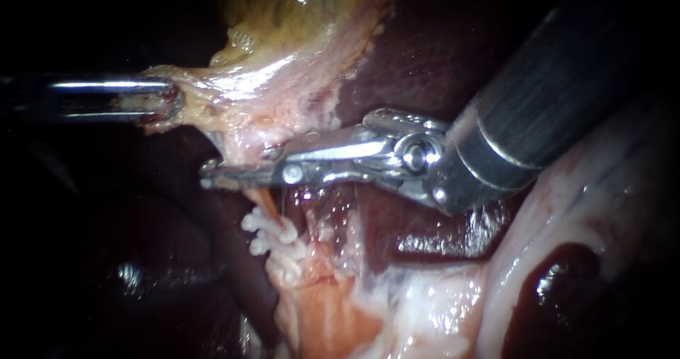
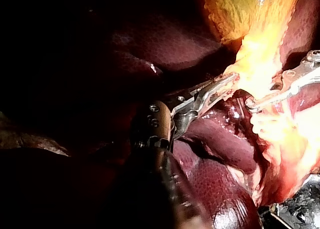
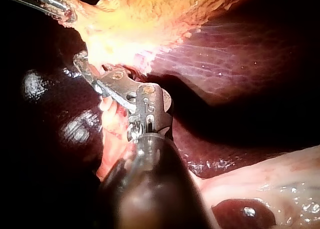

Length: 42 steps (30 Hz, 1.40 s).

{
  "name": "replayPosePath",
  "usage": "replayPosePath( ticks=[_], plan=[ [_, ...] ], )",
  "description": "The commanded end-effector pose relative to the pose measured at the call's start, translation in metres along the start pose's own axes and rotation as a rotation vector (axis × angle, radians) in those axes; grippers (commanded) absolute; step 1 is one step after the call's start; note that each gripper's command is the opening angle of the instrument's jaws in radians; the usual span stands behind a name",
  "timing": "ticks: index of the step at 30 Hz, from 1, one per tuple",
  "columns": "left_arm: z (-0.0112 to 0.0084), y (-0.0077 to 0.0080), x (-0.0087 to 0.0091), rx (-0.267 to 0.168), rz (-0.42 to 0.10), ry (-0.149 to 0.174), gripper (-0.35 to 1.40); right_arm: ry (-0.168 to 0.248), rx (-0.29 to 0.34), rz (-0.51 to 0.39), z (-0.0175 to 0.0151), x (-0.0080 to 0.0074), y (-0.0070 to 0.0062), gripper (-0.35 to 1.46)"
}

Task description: Going back third clip left tube

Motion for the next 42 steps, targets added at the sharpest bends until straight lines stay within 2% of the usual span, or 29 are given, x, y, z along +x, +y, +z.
replayPosePath(
  ticks=[1, 3, 7, 10, 14, 17, 19, 21, 25, 30, 35, 42],
  plan=[
    [0.0, 0.0, 0.0, 0.0, 0.0, 0.0, -0.35, 0.001, -0.002, 0.0, 0.0, 0.0, 0.0, -0.35],
    [-0.0001, 0.0001, 0.0, 0.0, 0.0, 0.0, -0.35, -0.008, 0.009, 0.0, 0.0001, 0.0, 0.0001, -0.35],
    [-0.0001, 0.0001, 0.0, 0.0, 0.0, 0.0, -0.35, -0.01, 0.011, -0.032, 0.0008, -0.0002, 0.0007, 0.28],
    [-0.0001, 0.0001, 0.0, 0.0, 0.0, 0.0, -0.35, -0.004, -0.007, -0.07, 0.0013, -0.0006, 0.0017, 0.43],
    [-0.0001, 0.0001, 0.0, 0.0, 0.0, 0.0, -0.35, 0.012, -0.057, -0.143, 0.0013, -0.0011, 0.0033, 0.48],
    [-0.0001, 0.0001, 0.0, 0.001, 0.0, 0.0, -0.35, 0.019, -0.083, -0.173, 0.0008, -0.0014, 0.0041, 0.49],
    [0.0, 0.0001, 0.0, 0.001, 0.0, 0.0, -0.35, 0.001, -0.093, -0.204, 0.0002, -0.0018, 0.0044, 0.49],
    [0.0, 0.0001, 0.0, 0.003, 0.0, 0.002, -0.35, -0.034, -0.102, -0.24, -0.0005, -0.0022, 0.0045, 0.5],
    [-0.0001, 0.0001, 0.0, 0.003, 0.0, 0.002, -0.35, -0.084, -0.101, -0.338, -0.0025, -0.0031, 0.0037, 0.5],
    [-0.0002, 0.0001, 0.0, 0.003, 0.0, 0.002, -0.35, -0.1, -0.075, -0.44, -0.0068, -0.005, 0.0017, 0.5],
    [-0.0002, 0.0001, 0.0, 0.003, 0.0, 0.002, -0.35, -0.105, -0.092, -0.55, -0.0122, -0.0068, 0.0008, 0.5],
    [-0.0002, 0.0001, 0.0, 0.003, 0.0, 0.002, -0.35, -0.111, -0.095, -0.62, -0.0167, -0.0066, 0.0006, 0.5]
  ],
)
